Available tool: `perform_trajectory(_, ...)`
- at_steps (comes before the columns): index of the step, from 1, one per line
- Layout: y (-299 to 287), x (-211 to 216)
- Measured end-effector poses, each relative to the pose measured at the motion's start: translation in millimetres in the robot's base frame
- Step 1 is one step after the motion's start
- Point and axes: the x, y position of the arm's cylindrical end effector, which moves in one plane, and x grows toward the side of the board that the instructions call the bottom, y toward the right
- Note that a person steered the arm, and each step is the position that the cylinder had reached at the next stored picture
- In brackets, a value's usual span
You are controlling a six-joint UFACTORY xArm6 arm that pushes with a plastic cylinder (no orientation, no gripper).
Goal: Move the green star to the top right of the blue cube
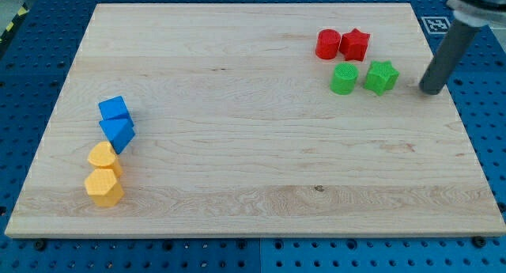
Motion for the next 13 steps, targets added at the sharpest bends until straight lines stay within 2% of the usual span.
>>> perform_trajectory(1, -73, -2)
perform_trajectory(2, -118, -6)
perform_trajectory(4, -11, -4)
perform_trajectory(5, 7, -38)
perform_trajectory(6, -23, -52)
perform_trajectory(9, -231, 0)
perform_trajectory(10, -247, -1)
perform_trajectory(11, -239, -1)
perform_trajectory(13, -129, -14)
